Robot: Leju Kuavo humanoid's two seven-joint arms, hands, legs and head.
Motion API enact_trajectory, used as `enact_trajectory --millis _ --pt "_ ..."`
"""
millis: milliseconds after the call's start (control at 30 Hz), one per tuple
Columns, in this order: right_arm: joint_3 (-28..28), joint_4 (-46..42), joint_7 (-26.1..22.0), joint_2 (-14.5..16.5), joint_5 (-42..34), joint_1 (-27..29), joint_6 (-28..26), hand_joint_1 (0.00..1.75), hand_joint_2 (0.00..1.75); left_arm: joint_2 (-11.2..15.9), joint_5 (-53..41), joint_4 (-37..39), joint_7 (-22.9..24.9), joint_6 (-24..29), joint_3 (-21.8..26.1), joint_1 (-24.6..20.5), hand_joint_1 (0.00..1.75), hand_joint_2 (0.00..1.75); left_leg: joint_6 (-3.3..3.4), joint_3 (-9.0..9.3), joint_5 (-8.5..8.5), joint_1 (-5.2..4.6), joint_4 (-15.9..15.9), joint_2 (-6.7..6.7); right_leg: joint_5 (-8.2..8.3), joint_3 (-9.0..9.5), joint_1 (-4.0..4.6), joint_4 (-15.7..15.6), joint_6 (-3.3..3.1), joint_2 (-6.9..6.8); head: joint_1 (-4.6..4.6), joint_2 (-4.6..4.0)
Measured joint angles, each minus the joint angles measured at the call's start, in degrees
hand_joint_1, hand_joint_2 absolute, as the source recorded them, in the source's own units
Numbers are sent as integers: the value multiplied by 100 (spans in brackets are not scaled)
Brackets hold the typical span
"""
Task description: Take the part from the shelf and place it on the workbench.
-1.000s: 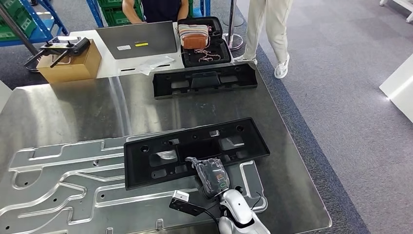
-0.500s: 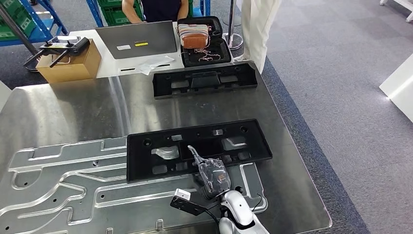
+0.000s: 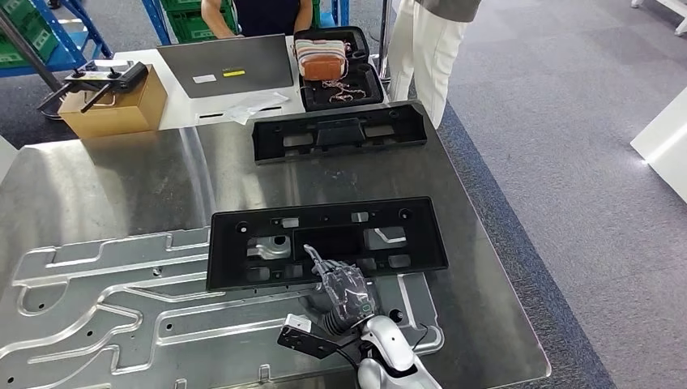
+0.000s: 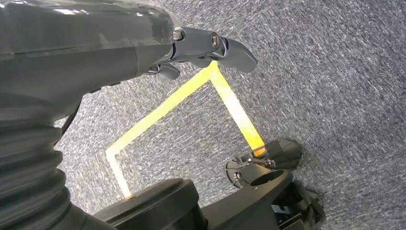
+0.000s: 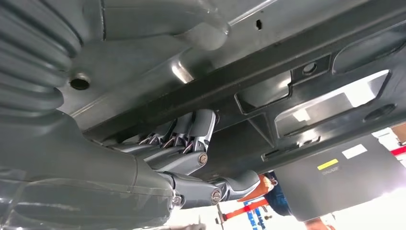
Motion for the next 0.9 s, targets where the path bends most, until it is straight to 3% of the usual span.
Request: enact_trajectory --millis 167,233,300,367,533,633,700,800,867,900 --pt "44 46 -8 23 -16 -32 -1 0 175 0 2 0 0 -1 2 -2 0 175 1 0 1 0 0 0 1 1 0 0 0 -2 1 0" --pt "54 57 -11 33 -20 -40 -4 0 175 0 22 0 -1 -7 4 -2 0 87 1 1 1 0 0 0 1 2 0 0 0 -2 1 0" --pt "57 65 -10 39 -27 -46 -17 0 87 0 80 0 -15 -30 18 -3 0 0 1 1 1 0 0 0 2 2 -1 0 0 -2 1 0" --pt "60 70 -6 39 -29 -55 -32 0 0 0 108 0 -66 -49 37 -2 0 0 1 1 2 0 0 0 2 2 -1 0 0 -2 1 0" --pt "95 103 -88 39 -65 -65 -7 0 0 2 138 -2 -156 -32 49 -2 0 0 12 -7 6 -6 13 0 17 4 -10 -7 15 -1 0 0" --pt "142 133 -204 45 -184 -68 60 0 0 3 236 -4 -117 -44 98 -6 0 0 107 22 103 -6 -91 14 55 17 -29 -52 87 -1 -1 0" --pt "169 150 -262 40 -245 -73 113 0 0 -1 286 -7 -102 -90 134 -7 0 0 155 50 229 36 -268 41 -200 -85 -34 199 123 -34 1 0" --pt "198 172 -312 35 -292 -88 172 0 0 1 348 -10 -105 -156 181 7 0 0 138 -76 309 66 -276 67 -863 -495 -126 1241 209 -75 1 0" --pt "210 190 -346 32 -320 -98 189 0 0 2 369 -11 -105 -197 214 20 0 0 102 -200 326 91 -183 80 -936 -562 -195 1546 283 -90 0 0" --pt "221 201 -368 31 -337 -111 192 0 0 2 378 -11 -105 -212 228 23 0 0 73 -268 331 119 -121 83 -818 -435 -230 1377 326 -104 0 0"
